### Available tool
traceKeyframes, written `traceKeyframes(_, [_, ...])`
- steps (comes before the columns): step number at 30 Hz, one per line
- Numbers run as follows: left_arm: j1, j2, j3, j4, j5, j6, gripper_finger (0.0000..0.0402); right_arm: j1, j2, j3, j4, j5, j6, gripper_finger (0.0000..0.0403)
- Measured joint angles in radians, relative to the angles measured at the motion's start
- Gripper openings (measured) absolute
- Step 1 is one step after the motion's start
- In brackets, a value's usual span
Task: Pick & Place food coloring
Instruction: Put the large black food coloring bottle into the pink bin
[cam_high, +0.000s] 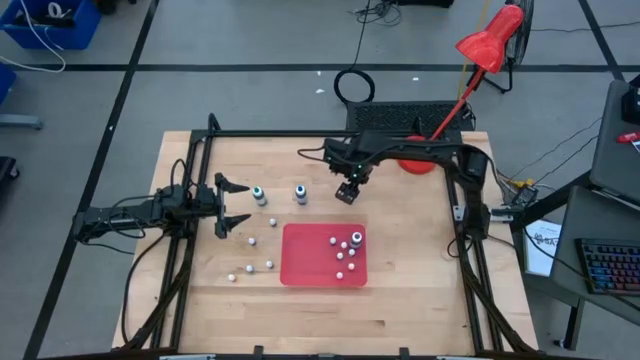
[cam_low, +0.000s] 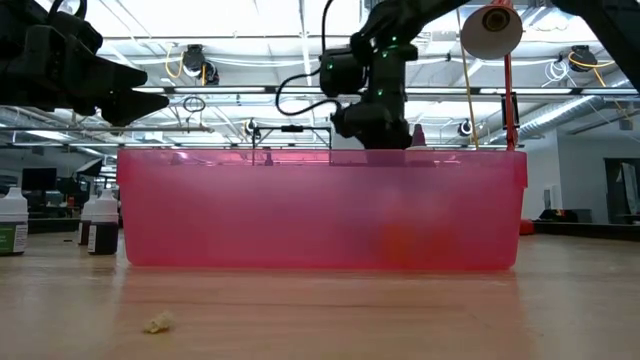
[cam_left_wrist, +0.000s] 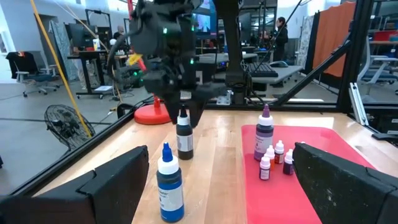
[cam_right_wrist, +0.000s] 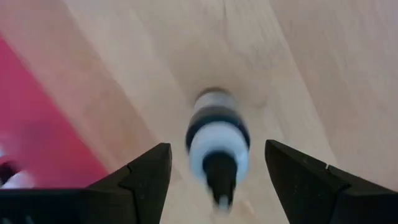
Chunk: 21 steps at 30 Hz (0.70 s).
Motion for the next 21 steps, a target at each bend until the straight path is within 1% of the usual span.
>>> traceKeyframes(6, [0.0,0.0,0.0,0.0,0.0,0.0,0.0392,0.0,0.05,0.0,0.001,0.001,-0.01,0.0238])
traceKeyframes(11, [0.0,0.0,0.0,0.0,0.0,0.0,0.0392,0.0,0.064,0.0,0.003,0.001,-0.01,0.0221])
traceKeyframes(17, [0.0,0.0,0.0,0.0,0.0,0.0,0.0392,0.0,0.062,0.0,0.029,0.0,0.009,0.0187])
traceKeyframes(21, [0.0,0.0,0.0,0.0,0.001,0.0,0.0392,0.0,0.062,0.0,0.035,-0.005,-0.001,0.0148])
